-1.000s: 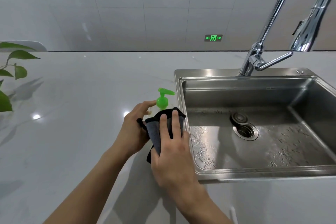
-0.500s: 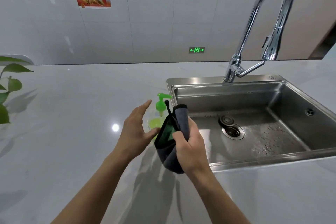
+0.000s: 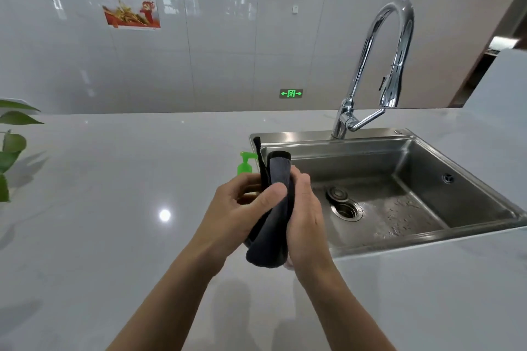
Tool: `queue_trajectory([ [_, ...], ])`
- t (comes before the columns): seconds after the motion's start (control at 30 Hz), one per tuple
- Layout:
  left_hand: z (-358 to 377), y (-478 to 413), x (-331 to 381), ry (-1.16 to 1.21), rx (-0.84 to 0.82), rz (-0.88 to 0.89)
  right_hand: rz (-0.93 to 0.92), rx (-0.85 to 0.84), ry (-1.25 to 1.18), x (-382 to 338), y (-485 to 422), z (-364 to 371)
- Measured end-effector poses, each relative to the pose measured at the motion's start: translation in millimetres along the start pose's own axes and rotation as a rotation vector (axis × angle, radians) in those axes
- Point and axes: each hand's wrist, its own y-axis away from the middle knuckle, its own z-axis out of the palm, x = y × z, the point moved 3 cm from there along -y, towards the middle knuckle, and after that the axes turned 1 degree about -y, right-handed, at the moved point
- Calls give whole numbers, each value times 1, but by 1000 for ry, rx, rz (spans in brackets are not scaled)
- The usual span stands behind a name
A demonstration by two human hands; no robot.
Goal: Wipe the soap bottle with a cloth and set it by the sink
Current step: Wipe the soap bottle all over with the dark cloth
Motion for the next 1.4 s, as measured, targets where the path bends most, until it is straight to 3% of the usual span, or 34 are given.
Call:
queue_trajectory([
  [0.27, 88, 19, 19, 148, -11, 17, 119, 119, -78, -25, 27, -111],
  [0.57, 298, 23, 21, 233, -118, -44, 102, 245, -55, -69, 57, -322],
  [0.83, 475, -1, 12, 238, -530, -133, 11, 439, 226, -115, 80, -499],
  [1.1, 615, -56, -8, 148, -431, -180, 115, 674, 297, -97, 50, -640],
  [1.4, 722, -187, -52, -135, -347, -136, 333, 717, 296, -43, -69, -766],
])
